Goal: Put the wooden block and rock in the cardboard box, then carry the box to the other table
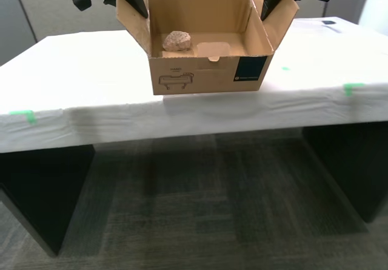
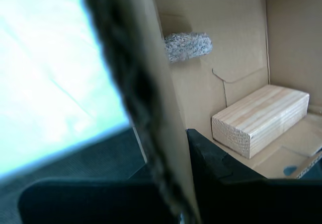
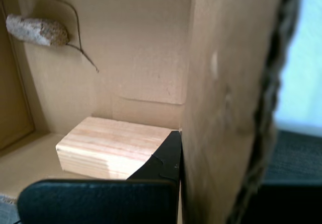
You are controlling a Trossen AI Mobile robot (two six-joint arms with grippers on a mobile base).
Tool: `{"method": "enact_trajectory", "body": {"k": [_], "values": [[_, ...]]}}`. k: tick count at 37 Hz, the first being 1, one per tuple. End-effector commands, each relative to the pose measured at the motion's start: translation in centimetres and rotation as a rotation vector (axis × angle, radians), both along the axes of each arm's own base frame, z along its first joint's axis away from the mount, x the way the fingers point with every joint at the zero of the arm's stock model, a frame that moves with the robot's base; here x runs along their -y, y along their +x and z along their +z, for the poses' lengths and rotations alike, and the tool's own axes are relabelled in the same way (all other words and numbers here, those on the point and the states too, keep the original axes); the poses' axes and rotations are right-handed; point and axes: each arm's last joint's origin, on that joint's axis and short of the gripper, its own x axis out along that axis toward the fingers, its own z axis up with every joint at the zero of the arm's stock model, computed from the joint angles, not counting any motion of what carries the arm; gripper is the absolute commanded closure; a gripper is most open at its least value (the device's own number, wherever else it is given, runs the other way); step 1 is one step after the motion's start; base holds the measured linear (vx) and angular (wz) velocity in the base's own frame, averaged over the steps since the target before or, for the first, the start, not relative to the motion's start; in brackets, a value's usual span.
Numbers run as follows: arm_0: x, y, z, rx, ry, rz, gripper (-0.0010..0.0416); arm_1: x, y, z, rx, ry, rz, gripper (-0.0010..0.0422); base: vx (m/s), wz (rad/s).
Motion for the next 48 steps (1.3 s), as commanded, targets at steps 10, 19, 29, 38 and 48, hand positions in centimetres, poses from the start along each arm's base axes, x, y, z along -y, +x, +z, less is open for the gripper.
{"method": "enact_trajectory", "body": {"k": [10, 19, 29, 38, 48], "values": [[0.0, 0.0, 0.1, 0.001, 0.003, -0.017, 0.0406, -0.1, 0.4, 0.4, 0.033, -0.016, 0.018, 0.0413, 0.153, 0.130], [0.0, 0.0, 0.1, -0.001, 0.002, -0.017, 0.0406, -0.1, 0.4, 0.4, 0.026, -0.024, 0.030, 0.0413, 0.157, 0.078], [0.0, -0.1, 0.2, 0.000, -0.003, -0.026, 0.0406, -0.1, 0.5, 0.5, 0.049, -0.017, 0.010, 0.0413, 0.136, 0.045], [-0.2, -0.1, 0.2, -0.006, 0.004, -0.039, 0.0406, 0.4, 1.9, -1.1, 0.006, -0.010, -0.027, 0.0413, 0.134, 0.009], [-0.1, -0.1, 0.2, -0.004, -0.019, -0.073, 0.0406, 1.5, 4.4, -2.1, 0.005, 0.003, -0.054, 0.0413, 0.124, -0.040]]}}
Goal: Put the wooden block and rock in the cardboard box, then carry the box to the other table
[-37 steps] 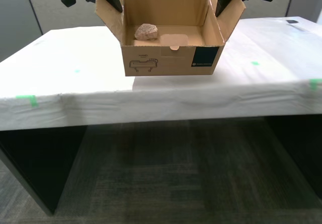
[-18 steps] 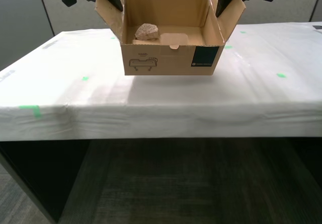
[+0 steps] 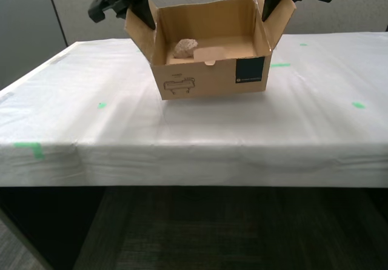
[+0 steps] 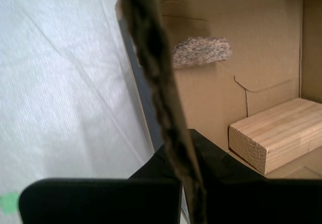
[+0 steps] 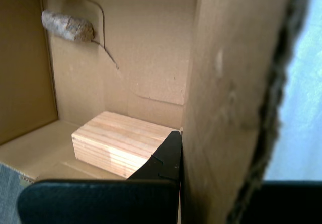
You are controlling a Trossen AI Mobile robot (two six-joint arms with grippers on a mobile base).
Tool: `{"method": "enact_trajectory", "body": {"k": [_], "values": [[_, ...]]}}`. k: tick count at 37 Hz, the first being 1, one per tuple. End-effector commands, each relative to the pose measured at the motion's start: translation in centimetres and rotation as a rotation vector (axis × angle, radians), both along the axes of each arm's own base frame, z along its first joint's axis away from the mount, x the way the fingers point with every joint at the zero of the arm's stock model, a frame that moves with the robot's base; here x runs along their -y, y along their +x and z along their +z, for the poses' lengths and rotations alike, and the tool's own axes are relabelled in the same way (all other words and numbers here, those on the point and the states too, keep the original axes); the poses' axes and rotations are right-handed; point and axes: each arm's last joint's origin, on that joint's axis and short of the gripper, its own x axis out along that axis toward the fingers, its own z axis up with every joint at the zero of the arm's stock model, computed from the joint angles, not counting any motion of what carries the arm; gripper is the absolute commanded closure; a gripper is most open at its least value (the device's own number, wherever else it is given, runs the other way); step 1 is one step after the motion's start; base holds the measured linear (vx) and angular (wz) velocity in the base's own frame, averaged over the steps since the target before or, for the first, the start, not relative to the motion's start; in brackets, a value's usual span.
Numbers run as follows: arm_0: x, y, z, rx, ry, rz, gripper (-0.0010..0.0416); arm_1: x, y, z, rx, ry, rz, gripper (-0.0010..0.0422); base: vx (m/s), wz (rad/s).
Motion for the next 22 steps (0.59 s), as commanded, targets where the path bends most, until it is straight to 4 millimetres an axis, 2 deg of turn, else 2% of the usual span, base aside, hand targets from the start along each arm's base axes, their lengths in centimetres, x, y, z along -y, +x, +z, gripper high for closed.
{"method": "enact_trajectory", "body": {"k": [1, 12, 19, 22], "values": [[0.1, 0.1, 0.1, 0.018, -0.030, -0.034, 0.0406, 0.4, 0.8, 0.5, 0.011, -0.006, -0.013, 0.0413, 0.129, -0.181], [0.2, 0.3, 0.2, 0.041, -0.045, -0.054, 0.0406, 1.2, 2.9, 1.7, 0.007, 0.004, -0.024, 0.0413, 0.127, -0.122], [1.1, 1.0, -0.4, 0.036, -0.047, -0.080, 0.0406, 1.2, 2.9, 1.9, 0.003, 0.009, -0.014, 0.0413, 0.126, -0.066], [1.1, 1.4, -1.2, 0.021, -0.052, -0.085, 0.0406, 1.0, 2.8, 1.8, 0.002, 0.037, -0.012, 0.0413, 0.121, -0.040]]}}
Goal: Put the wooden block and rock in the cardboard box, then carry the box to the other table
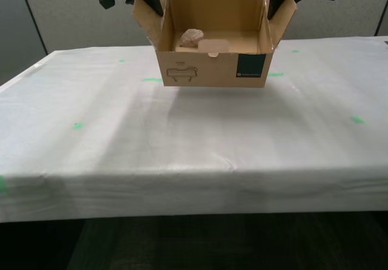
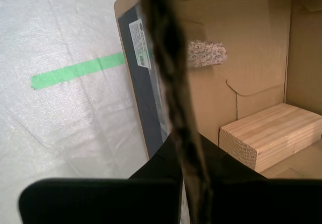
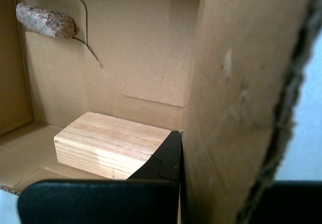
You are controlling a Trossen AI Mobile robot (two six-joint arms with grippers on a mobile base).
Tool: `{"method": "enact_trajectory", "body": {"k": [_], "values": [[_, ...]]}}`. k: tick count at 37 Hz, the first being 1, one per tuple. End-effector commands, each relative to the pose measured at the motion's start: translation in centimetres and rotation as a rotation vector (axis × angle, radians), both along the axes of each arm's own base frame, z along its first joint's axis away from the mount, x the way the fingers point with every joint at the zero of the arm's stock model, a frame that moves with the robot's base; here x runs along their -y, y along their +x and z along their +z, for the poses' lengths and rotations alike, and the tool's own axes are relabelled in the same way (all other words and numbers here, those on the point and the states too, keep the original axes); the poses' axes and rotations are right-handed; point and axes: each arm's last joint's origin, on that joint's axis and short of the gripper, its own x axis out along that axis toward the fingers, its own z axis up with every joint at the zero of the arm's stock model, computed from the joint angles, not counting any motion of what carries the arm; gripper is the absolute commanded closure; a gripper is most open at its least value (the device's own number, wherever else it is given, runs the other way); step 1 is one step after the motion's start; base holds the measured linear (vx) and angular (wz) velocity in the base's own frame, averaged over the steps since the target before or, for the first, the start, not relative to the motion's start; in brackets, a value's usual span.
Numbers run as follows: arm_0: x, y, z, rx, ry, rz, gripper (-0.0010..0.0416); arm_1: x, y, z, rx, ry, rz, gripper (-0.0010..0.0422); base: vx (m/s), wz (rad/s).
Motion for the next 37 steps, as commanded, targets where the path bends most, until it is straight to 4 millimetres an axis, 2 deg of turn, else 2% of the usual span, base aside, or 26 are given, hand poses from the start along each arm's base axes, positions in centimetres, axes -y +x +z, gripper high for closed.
{"method": "enact_trajectory", "body": {"k": [1, 5, 17, 37], "values": [[0.1, 0.5, -0.8, -0.012, -0.008, -0.009, 0.0406, -0.2, 0.0, 0.0, 0.008, 0.036, 0.002, 0.0413, 0.121, -0.039], [0.0, 0.7, -1.4, -0.023, -0.014, -0.008, 0.0406, -0.3, -0.2, -0.6, -0.008, 0.048, 0.009, 0.0413, 0.123, -0.039], [0.3, 0.7, -1.5, -0.032, -0.028, 0.006, 0.0406, -0.3, -0.8, -2.4, -0.093, 0.045, 0.061, 0.0413, 0.116, -0.028], [0.4, 0.4, -1.6, -0.051, -0.059, 0.057, 0.0406, -0.1, -1.5, -3.4, -0.160, 0.056, 0.081, 0.0412, 0.095, -0.006]]}}
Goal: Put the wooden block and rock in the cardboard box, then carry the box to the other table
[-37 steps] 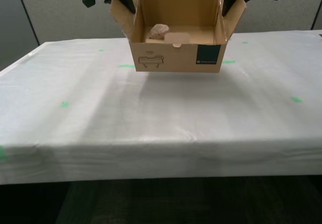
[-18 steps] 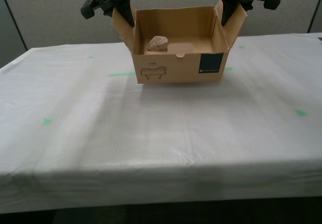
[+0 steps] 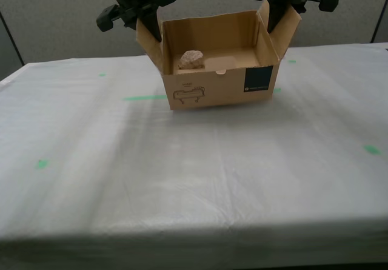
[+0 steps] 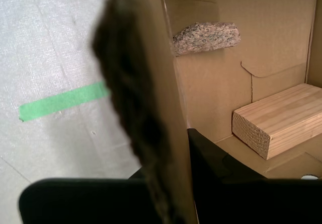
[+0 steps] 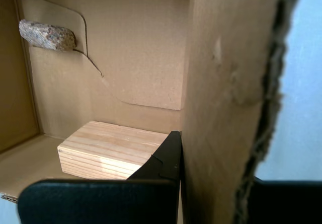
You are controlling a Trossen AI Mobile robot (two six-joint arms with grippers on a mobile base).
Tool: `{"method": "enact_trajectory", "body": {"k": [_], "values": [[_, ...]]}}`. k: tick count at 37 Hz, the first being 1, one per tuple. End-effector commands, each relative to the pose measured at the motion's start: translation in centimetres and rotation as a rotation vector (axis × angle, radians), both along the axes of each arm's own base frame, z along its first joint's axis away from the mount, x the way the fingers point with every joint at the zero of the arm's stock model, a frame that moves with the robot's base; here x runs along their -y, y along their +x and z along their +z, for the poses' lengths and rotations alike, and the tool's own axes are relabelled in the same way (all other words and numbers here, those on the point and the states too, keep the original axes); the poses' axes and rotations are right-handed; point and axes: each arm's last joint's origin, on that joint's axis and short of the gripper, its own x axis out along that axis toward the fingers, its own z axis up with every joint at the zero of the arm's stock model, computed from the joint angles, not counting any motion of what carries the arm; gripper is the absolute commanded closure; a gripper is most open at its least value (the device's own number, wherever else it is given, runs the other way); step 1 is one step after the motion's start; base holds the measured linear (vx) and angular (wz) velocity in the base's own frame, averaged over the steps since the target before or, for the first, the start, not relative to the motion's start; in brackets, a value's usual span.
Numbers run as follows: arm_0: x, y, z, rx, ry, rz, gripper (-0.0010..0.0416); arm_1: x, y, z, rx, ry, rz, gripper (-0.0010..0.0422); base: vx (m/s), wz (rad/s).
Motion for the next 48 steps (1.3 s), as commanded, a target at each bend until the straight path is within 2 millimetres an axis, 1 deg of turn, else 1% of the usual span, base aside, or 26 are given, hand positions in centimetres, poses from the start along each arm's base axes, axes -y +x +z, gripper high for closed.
{"method": "enact_trajectory", "body": {"k": [1, 8, 20, 23, 38, 48], "values": [[0.10, -0.08, -0.01, -0.005, -0.020, 0.005, 0.0406, 0.03, -0.08, 0.05, -0.004, 0.007, 0.008, 0.0412, 0.082, 0.002], [0.15, -0.21, -0.05, -0.018, -0.025, 0.006, 0.0403, 0.09, -0.11, 0.05, -0.010, 0.003, 0.022, 0.0412, 0.056, 0.005], [0.14, -0.15, -0.04, -0.013, -0.023, 0.006, 0.0402, 0.10, -0.01, 0.09, 0.002, 0.005, 0.025, 0.0406, 0.004, 0.001], [0.13, -0.15, -0.04, -0.012, -0.023, 0.006, 0.0402, 0.12, -0.02, 0.09, 0.002, 0.005, 0.025, 0.0389, 0.000, 0.000], [0.12, -0.15, -0.04, -0.013, -0.024, 0.005, 0.0402, 0.14, -0.06, 0.07, -0.012, -0.001, 0.047, 0.0272, 0.000, 0.000], [0.08, -0.01, 0.04, 0.004, -0.018, 0.003, 0.0403, 0.11, -0.14, 0.04, -0.020, 0.002, 0.047, 0.0216, 0.000, 0.000]]}}
